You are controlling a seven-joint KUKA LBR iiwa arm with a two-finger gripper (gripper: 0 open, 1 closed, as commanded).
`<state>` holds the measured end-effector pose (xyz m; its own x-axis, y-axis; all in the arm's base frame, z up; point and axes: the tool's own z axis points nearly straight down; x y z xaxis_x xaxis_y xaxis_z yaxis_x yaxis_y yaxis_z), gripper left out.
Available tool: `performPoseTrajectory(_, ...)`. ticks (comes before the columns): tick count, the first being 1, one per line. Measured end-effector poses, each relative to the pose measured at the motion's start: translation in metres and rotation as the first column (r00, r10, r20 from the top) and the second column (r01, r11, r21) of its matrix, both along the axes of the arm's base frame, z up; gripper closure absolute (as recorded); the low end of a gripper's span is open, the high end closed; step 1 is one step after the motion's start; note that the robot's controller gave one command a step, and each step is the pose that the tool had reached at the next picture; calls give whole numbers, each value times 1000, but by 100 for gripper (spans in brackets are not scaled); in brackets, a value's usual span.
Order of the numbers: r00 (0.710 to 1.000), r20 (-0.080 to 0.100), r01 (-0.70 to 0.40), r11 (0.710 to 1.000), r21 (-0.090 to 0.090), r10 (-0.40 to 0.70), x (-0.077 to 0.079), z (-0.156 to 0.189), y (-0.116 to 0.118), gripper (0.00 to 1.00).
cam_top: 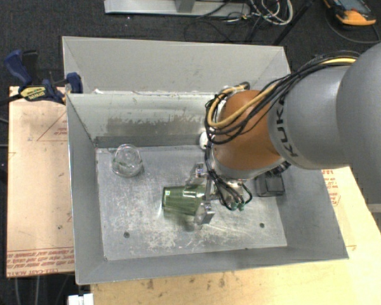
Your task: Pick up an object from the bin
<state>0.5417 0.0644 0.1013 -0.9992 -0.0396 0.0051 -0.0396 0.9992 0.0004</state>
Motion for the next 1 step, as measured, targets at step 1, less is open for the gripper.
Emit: performPoseTrajectory(1,1000,1,0,1000,0,0,0,21,0,100)
